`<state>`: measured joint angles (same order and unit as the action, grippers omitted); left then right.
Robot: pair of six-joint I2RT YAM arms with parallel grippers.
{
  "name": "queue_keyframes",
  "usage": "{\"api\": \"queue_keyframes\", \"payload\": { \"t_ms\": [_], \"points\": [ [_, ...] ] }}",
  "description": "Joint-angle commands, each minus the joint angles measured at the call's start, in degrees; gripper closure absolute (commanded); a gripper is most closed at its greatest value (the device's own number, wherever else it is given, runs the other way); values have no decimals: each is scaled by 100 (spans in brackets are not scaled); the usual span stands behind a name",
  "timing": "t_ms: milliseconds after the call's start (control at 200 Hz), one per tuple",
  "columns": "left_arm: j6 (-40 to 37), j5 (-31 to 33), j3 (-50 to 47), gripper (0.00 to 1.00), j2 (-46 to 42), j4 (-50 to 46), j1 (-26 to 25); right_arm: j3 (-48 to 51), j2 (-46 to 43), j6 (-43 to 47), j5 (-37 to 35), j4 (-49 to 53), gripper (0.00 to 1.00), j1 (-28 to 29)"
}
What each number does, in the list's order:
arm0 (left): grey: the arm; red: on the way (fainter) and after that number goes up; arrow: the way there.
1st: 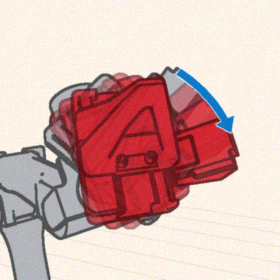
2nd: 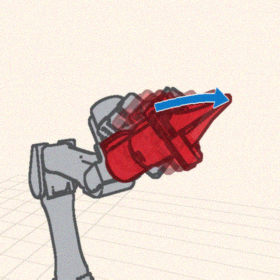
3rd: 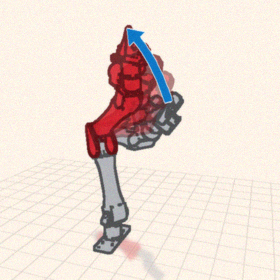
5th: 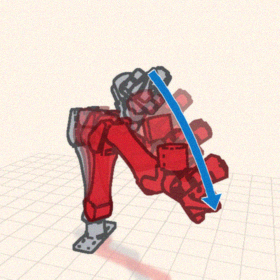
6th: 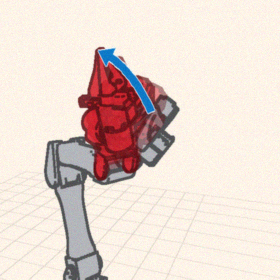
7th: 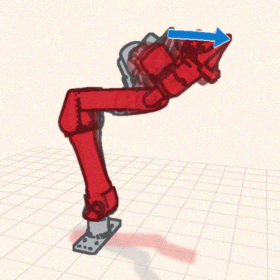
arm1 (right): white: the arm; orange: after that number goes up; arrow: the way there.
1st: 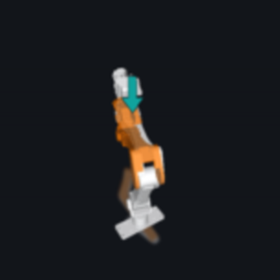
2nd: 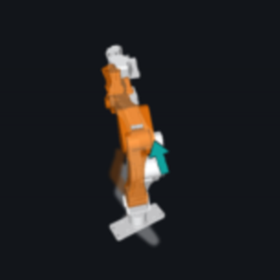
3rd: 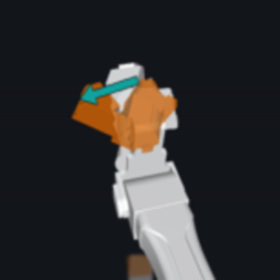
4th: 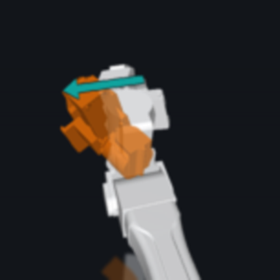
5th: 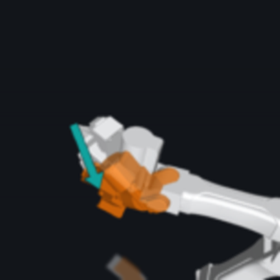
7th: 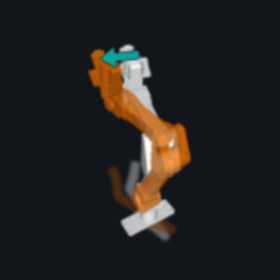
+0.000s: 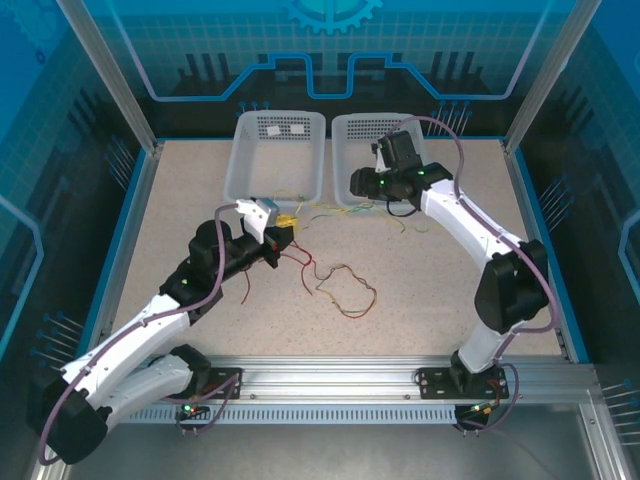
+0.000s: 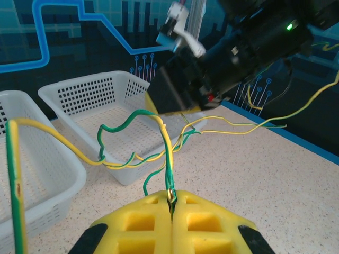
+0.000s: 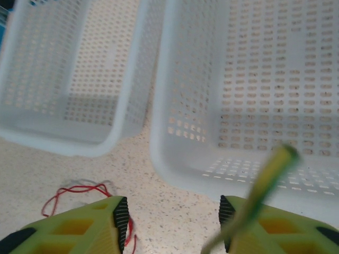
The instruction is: Untangle the cables
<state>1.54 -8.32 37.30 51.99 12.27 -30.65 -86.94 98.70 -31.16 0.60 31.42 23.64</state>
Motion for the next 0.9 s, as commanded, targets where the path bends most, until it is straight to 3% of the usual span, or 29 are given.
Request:
{"api": "queue_keyframes", "payload": {
  "t_ms": [0,120,290,540,896],
  "points": [
    [88,79,-108,100,-166,333,-46,8,12,-114,-74,-163,60,44],
    [105,113,-151,100,-197,355,-47,155,-60,-26,44,-464,88,70],
    [82,520,-294,100,-209,454,-54,273,-323,1,-130,-667,100,96],
    [115,816,-587,100,-268,646,-45,667,-877,-28,-585,-1024,100,-130],
    [-100,1477,-977,100,-534,669,-46,1551,-1912,-39,-755,-1383,100,-1253]
  ]
}}
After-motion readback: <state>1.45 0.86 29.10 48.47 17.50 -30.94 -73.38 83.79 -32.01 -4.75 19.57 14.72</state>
